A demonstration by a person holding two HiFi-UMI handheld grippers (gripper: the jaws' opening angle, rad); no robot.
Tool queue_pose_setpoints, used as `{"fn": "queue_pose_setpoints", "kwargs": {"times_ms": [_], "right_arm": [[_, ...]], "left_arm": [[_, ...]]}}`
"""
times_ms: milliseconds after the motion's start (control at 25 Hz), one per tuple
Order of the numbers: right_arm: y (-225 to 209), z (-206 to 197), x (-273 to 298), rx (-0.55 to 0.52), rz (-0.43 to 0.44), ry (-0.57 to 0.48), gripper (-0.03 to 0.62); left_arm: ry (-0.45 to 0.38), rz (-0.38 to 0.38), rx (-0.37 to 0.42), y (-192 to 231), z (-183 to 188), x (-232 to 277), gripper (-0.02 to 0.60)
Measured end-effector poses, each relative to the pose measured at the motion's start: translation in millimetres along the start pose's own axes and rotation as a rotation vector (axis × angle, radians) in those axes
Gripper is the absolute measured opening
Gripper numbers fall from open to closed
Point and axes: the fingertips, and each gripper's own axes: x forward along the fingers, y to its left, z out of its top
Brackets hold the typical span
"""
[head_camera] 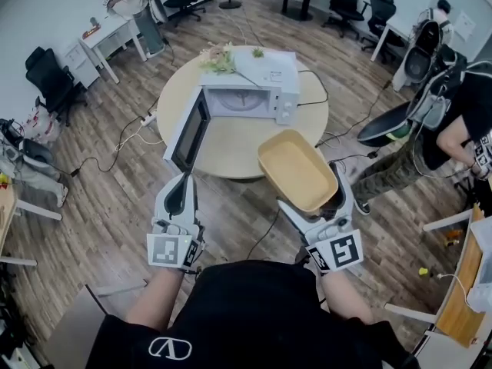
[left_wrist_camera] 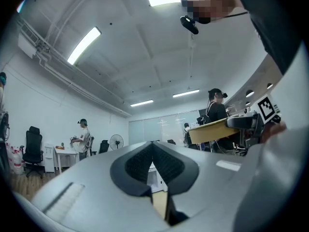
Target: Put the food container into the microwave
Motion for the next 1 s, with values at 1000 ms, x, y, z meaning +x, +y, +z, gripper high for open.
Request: {"fn": "queue_pose_setpoints", "kwargs": {"times_ms": [1000], "right_arm": [[-76, -36, 149, -0.038, -0.054, -0.009, 0.568]], "left_arm": [[-0.036, -0.063, -0.035, 77, -39, 159, 0.002]]}}
